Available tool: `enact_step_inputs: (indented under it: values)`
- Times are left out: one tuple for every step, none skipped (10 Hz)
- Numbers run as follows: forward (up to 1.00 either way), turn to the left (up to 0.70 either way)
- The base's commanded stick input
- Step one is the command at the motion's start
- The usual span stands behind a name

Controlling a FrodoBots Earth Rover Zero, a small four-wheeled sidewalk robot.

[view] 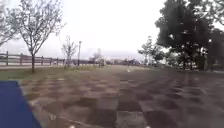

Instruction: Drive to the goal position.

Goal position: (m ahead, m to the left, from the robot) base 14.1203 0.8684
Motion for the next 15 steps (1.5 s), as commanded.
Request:
enact_step_inputs:
  values:
    - [1.00,-0.15]
    - [1.00,-0.15]
    - [1.00,-0.16]
    - [1.00,-0.16]
    - [1.00,-0.15]
    - [1.00,-0.15]
    - [1.00,-0.15]
    - [1.00,-0.15]
    - [1.00,-0.10]
    - [1.00,-0.05]
    - [1.00,0.00]
    - [1.00,0.00]
    - [1.00,0.00]
    - [1.00,0.00]
    - [1.00,0.00]
